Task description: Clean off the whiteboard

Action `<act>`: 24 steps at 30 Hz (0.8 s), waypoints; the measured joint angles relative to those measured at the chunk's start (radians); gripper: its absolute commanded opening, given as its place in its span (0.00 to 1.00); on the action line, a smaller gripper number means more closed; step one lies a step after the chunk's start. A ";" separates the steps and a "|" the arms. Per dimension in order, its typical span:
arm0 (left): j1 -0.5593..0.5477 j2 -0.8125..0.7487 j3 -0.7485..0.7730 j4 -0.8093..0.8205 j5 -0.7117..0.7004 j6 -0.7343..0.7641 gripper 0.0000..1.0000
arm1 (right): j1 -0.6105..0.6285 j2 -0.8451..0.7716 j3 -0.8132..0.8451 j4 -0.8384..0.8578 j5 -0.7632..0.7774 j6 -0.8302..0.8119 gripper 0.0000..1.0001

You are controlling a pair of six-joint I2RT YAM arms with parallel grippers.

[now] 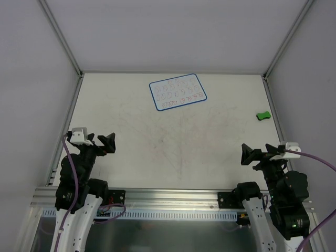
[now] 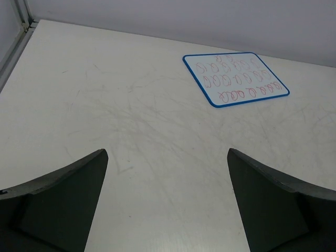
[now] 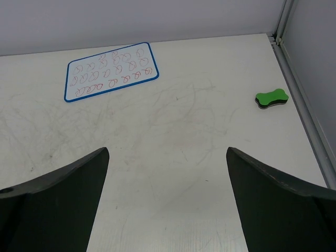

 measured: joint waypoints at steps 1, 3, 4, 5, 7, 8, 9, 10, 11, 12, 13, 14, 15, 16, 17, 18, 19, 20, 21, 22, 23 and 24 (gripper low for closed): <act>0.000 0.010 0.000 0.000 0.000 -0.001 0.99 | 0.000 0.000 0.000 0.000 -0.001 0.002 0.99; 0.000 0.037 0.000 0.000 0.001 -0.006 0.99 | 0.000 0.004 -0.001 0.000 -0.008 0.010 0.99; 0.000 0.053 0.000 0.001 0.000 -0.011 0.99 | 0.000 0.010 -0.001 0.001 -0.017 0.012 0.99; 0.000 0.076 0.001 0.001 0.000 -0.020 0.99 | 0.000 0.018 -0.002 0.001 -0.032 0.014 0.99; 0.000 0.147 0.008 0.000 0.002 -0.035 0.99 | 0.000 0.045 -0.010 0.004 -0.069 0.020 0.99; 0.000 0.203 0.018 -0.001 0.005 -0.042 0.99 | 0.000 0.064 -0.015 0.005 -0.084 0.025 0.99; 0.000 0.255 0.030 -0.003 0.009 -0.047 0.99 | 0.000 0.084 -0.022 0.008 -0.091 0.034 0.99; 0.000 0.318 0.047 -0.003 0.014 -0.053 0.99 | 0.000 0.104 -0.028 0.009 -0.096 0.046 0.99; 0.000 0.384 0.068 -0.007 0.021 -0.060 0.99 | 0.000 0.128 -0.034 0.009 -0.097 0.059 0.99; 0.000 0.449 0.089 -0.008 0.026 -0.075 0.99 | 0.000 0.146 -0.039 0.010 -0.099 0.068 0.99; 0.000 0.513 0.113 -0.009 0.029 -0.090 0.99 | 0.000 0.169 -0.045 0.010 -0.105 0.079 0.99; 0.000 0.568 0.135 -0.010 0.031 -0.103 0.99 | 0.000 0.184 -0.050 0.011 -0.111 0.084 0.99; 0.000 0.637 0.170 -0.016 0.036 -0.119 0.99 | 0.000 0.199 -0.056 0.012 -0.121 0.091 0.99; 0.000 0.706 0.207 -0.016 0.043 -0.134 0.99 | 0.000 0.209 -0.063 0.013 -0.131 0.097 0.99; 0.000 0.773 0.246 -0.017 0.048 -0.151 0.99 | 0.000 0.214 -0.071 0.014 -0.140 0.105 0.99; 0.000 0.842 0.288 -0.020 0.055 -0.164 0.99 | 0.000 0.215 -0.079 0.014 -0.149 0.110 0.99; 0.000 0.890 0.323 -0.021 0.060 -0.177 0.99 | 0.000 0.215 -0.085 0.014 -0.155 0.115 0.99; 0.000 0.953 0.372 -0.020 0.066 -0.191 0.99 | 0.000 0.214 -0.092 0.016 -0.161 0.121 0.99; 0.000 1.015 0.419 -0.018 0.071 -0.211 0.99 | 0.000 0.212 -0.098 0.016 -0.166 0.124 0.99; 0.000 1.074 0.465 -0.013 0.074 -0.227 0.99 | 0.000 0.208 -0.105 0.016 -0.171 0.128 0.99; -0.001 1.132 0.507 -0.009 0.074 -0.242 0.99 | 0.000 0.204 -0.110 0.016 -0.175 0.130 0.99; -0.002 1.194 0.554 -0.006 0.075 -0.261 0.99 | 0.000 0.197 -0.118 0.017 -0.179 0.132 0.99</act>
